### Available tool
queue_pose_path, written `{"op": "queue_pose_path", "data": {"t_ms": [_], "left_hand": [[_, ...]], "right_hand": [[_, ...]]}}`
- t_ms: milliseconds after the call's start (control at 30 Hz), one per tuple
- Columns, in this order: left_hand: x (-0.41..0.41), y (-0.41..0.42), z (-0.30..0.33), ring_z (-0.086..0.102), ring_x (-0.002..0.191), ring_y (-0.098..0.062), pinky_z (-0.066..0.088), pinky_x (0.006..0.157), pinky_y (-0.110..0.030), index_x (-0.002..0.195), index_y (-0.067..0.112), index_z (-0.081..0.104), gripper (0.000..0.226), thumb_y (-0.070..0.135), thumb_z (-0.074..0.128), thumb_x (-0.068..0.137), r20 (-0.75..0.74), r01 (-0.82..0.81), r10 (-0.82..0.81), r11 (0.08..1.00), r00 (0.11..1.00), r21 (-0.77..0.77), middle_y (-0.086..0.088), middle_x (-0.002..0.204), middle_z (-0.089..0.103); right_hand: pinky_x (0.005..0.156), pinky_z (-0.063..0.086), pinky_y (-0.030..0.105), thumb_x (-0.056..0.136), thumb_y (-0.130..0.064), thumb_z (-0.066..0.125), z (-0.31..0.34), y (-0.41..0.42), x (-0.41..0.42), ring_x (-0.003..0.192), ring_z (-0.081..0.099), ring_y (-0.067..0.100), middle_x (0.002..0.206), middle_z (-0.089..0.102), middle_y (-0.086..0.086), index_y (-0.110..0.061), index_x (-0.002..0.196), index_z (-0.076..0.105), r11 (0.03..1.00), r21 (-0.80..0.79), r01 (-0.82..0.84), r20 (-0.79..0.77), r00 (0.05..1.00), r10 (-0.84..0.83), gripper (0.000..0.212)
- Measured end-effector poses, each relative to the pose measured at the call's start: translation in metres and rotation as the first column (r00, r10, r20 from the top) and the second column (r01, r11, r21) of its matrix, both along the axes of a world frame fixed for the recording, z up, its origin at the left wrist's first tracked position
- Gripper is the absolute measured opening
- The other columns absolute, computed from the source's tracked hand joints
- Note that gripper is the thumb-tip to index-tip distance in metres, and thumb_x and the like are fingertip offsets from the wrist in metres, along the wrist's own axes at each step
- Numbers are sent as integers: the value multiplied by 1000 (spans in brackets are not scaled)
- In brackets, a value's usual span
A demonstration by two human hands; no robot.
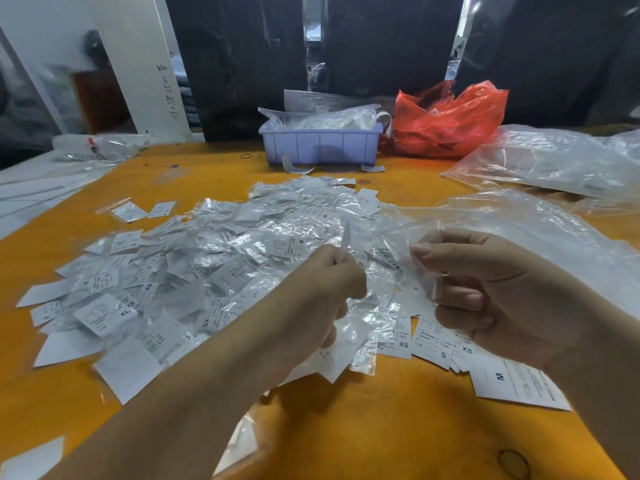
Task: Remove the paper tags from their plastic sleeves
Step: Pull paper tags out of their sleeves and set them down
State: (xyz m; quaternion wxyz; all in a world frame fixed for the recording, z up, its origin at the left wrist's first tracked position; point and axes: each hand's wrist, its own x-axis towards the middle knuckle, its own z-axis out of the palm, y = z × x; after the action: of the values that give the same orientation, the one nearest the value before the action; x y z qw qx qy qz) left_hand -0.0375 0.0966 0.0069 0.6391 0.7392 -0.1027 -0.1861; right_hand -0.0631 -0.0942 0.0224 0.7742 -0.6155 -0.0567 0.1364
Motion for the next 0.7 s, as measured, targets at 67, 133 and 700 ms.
{"op": "queue_pose_path", "data": {"t_ms": [67,133,700], "left_hand": [[-4,1,4,24,58,-13,21,42,-22,69,23,43,16,17,52,58,-38,60,-62,997,997,-44,2,70,27],[-7,5,7,25,57,-12,20,43,-21,73,18,39,21,17,54,59,-97,76,-86,992,992,-98,-1,74,25],[-1,5,-13,44,59,-10,39,58,-31,92,19,58,24,42,63,87,421,-222,90,936,903,275,1,70,52]], "right_hand": [[36,17,14,63,-20,74,0,1,0,34,28,3,55,57,-5,-16,63,61,1000,5,4,-4,1000,-4,14],[36,17,14,62,-19,76,-1,0,0,34,29,3,61,61,-1,-15,63,62,1000,10,6,-7,1000,-6,15],[38,22,18,64,-25,87,2,3,-3,40,23,8,99,37,49,-14,77,73,994,-90,-56,190,979,72,22]]}}
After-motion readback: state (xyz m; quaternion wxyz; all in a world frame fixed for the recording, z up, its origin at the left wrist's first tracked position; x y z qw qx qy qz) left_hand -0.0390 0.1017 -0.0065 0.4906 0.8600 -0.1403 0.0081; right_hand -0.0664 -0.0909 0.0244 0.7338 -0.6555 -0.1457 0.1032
